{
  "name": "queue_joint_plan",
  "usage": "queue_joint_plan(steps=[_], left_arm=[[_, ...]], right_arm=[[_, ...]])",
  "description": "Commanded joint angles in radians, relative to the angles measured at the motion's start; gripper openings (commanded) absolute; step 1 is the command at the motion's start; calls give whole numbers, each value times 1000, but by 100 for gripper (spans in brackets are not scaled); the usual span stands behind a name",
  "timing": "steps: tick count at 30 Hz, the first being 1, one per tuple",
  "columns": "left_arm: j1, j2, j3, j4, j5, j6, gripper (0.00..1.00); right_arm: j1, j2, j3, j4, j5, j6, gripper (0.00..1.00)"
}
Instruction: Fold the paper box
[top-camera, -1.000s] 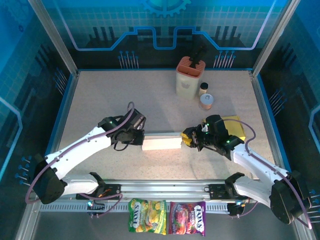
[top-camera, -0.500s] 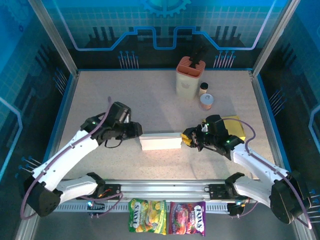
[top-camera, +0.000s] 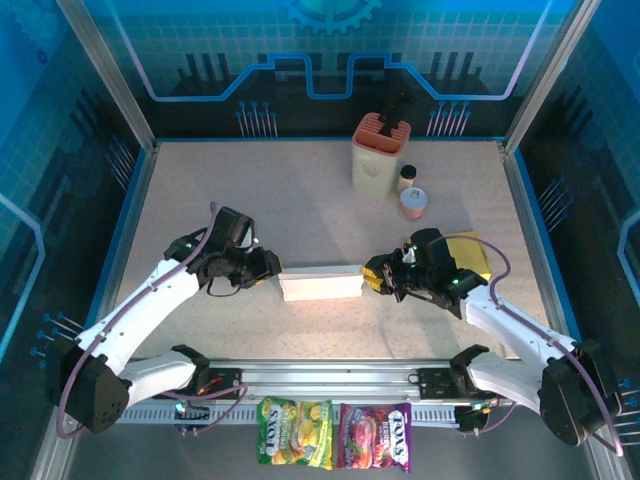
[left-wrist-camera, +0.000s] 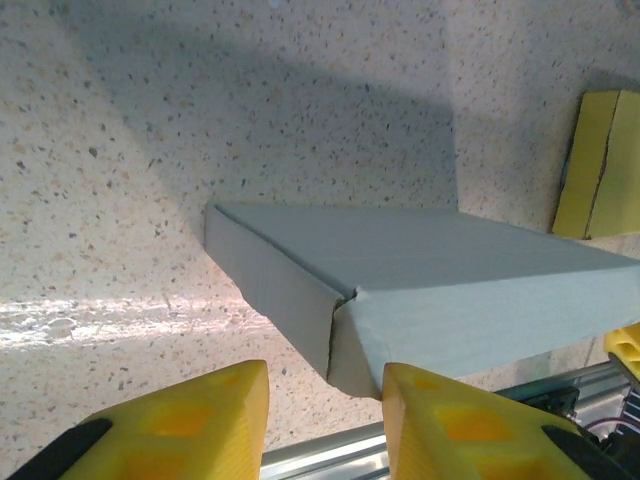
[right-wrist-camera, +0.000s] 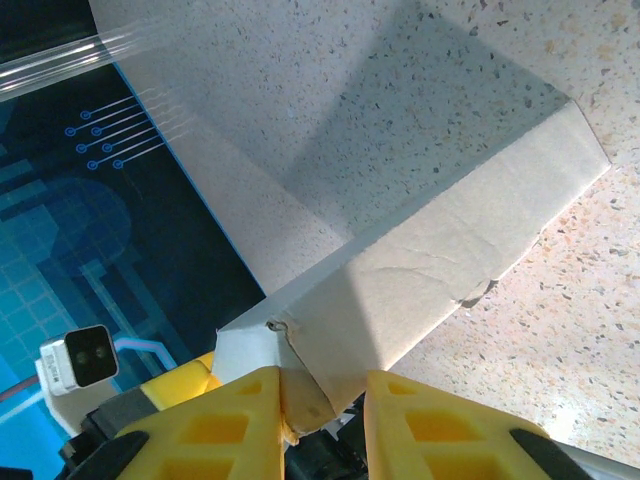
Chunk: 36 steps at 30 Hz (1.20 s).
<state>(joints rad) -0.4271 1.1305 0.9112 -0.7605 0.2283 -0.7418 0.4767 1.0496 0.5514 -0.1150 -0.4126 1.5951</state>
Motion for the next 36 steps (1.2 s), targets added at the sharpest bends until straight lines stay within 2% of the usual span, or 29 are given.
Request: queue_joint_plan(steps=[1,5,10,16,25,36], left_arm=[[9,3,-31,37,42,-16,35],[18,2,-46,68,43,-13,35],[21,-16,-41,53,35,-16,31],[27,-19,-24,45,31,-19,32],[28,-17,-100,70,43,-13,29],[28,-12,-194,92,41,11,26]], right_arm=[[-7,33,-10,-126,14,-18,25],[-7,33,-10,-129,12,-18,25],[-7,30,-11,-132,14,-20,25],[-7,31,-10,-134,13,-18,24],[-9,33,-11,-150,17,-24,25],[-26,83,15,-304,13,-118,26]])
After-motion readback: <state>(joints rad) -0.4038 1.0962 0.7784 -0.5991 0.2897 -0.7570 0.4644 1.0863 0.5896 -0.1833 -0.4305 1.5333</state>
